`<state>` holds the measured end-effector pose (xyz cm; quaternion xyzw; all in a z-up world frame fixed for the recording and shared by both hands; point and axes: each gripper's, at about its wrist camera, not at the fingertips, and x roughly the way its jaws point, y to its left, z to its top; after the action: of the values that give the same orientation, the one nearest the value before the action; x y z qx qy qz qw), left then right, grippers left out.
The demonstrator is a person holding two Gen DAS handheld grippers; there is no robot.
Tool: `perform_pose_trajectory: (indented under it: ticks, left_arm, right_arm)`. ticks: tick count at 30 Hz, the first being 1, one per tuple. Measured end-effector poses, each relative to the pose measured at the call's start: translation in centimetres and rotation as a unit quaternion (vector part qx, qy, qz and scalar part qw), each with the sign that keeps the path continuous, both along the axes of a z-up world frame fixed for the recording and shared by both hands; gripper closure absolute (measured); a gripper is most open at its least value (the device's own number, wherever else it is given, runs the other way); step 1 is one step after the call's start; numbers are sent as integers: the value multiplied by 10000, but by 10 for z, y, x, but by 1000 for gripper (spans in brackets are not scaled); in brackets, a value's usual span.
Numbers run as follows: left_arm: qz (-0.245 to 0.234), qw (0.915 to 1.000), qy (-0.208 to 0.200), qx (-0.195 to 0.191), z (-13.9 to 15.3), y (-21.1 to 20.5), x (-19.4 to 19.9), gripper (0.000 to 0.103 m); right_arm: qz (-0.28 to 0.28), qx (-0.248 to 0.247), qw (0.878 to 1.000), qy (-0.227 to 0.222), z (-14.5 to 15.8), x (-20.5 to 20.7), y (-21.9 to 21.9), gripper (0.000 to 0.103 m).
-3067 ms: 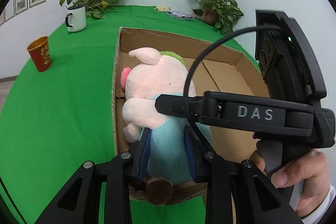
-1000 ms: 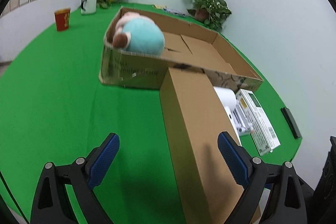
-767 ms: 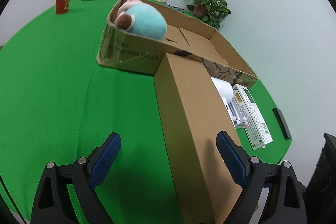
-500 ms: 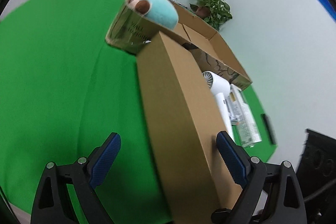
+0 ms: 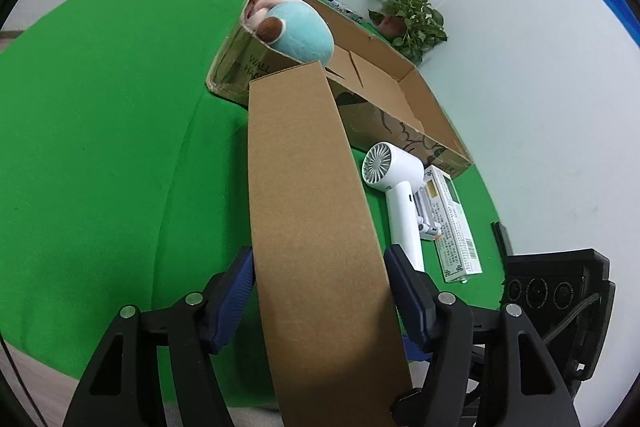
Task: Organize objects
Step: 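Move the left gripper to the long brown cardboard insert and grasp its end, then lift the cardboard insert with the left gripper and turn it upright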
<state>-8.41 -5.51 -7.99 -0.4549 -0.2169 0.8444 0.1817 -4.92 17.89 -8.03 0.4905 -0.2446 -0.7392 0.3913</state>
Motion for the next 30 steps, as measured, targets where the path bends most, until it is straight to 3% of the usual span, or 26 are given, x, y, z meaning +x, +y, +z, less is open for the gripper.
perform_pose_trajectory:
  ticks: [12,13,14,21,30]
  left_arm:
    - [-308,9993,191,-100,12,38,-1,49]
    - [-376,9991,181,-104,13,43,-2,65]
    - [-443,9989,151,-82,11,45,-1,75]
    - [-634,9977,232,-64,19,65,-1,80]
    - [-1146,9931,213,114,24,103,2,82]
  right_arm:
    - [-257,901,9923,810,29,7,27,10]
    - [-248,1005,9904,918,32,10,27,10]
    - [-243,1042,9896,962,32,9,25,10]
    - [-94,1217,9853,1191,38,19,25,10]
    - [-383,1332,9810,1358,53,26,46,10]
